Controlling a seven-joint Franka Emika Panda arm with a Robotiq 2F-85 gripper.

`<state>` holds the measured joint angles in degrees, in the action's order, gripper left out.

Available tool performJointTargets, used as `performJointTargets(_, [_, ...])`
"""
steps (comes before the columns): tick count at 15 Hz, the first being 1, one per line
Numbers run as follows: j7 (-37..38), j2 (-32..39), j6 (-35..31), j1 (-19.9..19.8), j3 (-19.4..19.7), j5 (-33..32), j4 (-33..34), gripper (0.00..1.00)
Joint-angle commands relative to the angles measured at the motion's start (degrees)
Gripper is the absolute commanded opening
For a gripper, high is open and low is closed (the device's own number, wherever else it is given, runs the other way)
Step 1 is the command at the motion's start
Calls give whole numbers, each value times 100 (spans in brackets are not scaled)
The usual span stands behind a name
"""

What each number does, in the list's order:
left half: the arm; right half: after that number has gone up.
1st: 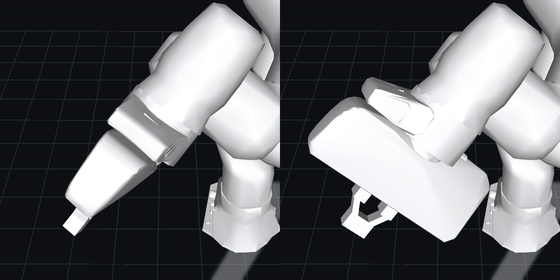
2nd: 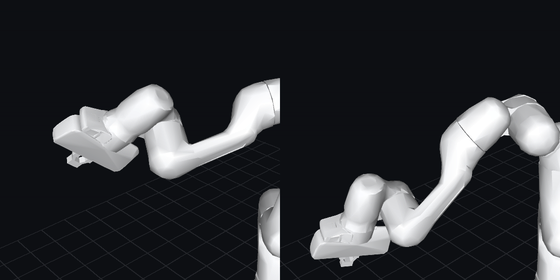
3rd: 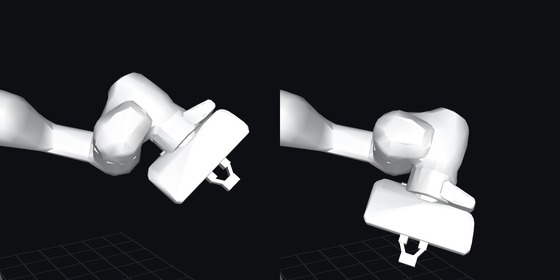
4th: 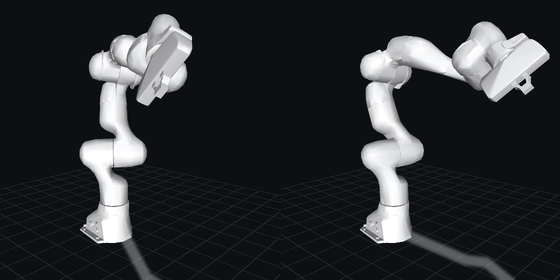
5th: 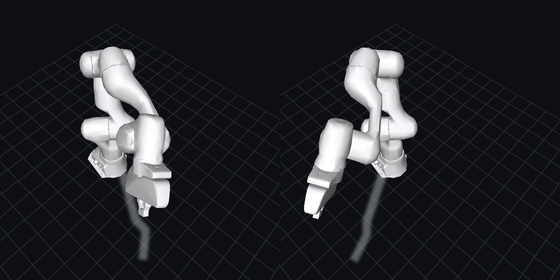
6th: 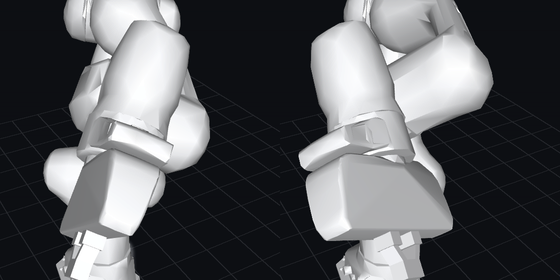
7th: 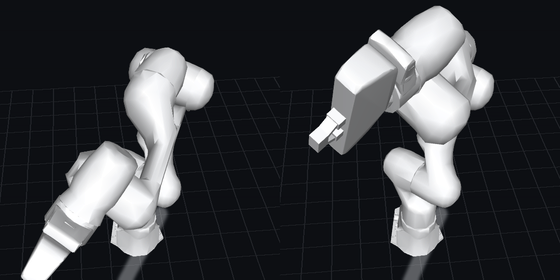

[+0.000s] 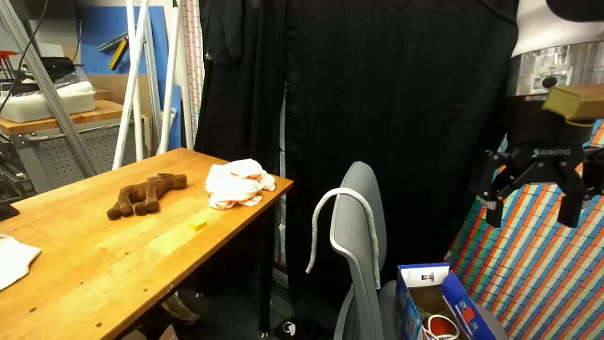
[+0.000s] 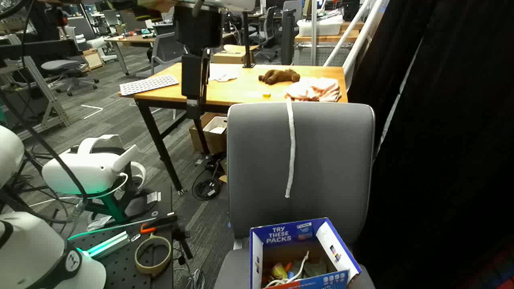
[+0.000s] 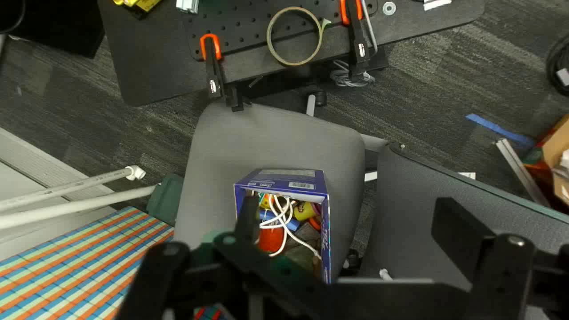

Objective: Remove the rope from the chair and put it in the box.

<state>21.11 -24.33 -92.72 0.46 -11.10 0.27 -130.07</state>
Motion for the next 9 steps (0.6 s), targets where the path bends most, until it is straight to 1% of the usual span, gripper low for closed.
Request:
performJointTargets(1, [25, 9, 10, 81, 70, -25, 24, 100])
performJointTargets(6, [25, -1, 10, 81, 69, -25, 53, 100])
performJointTargets(8, [-193, 266, 78, 136, 44, -101, 282, 100])
performJointTargets(9, [-299, 514, 128, 198, -26, -176, 516, 100])
